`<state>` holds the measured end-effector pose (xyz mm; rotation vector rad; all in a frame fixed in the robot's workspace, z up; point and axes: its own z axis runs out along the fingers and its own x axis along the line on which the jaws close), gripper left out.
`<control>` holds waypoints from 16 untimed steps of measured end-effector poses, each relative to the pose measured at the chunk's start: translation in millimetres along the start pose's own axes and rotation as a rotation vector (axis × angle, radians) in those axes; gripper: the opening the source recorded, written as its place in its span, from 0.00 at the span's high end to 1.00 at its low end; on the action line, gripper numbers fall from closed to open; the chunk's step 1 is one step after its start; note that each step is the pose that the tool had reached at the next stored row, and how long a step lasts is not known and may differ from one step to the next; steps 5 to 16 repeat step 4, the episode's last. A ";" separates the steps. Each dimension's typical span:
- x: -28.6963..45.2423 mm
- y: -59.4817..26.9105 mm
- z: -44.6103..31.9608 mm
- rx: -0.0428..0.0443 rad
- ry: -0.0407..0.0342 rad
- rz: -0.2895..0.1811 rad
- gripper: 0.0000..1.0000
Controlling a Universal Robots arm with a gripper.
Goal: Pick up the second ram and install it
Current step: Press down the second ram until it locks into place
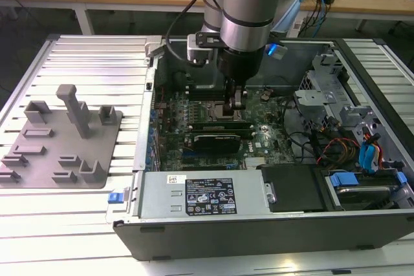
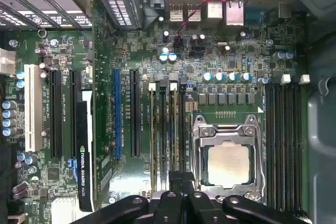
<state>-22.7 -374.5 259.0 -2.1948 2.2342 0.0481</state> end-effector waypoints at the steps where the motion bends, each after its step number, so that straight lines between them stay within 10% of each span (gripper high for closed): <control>1: 0.0 0.0 0.0 0.0000 0.0000 0.000 0.92; 16: 0.0 -0.1 0.0 0.0000 0.0000 0.000 0.92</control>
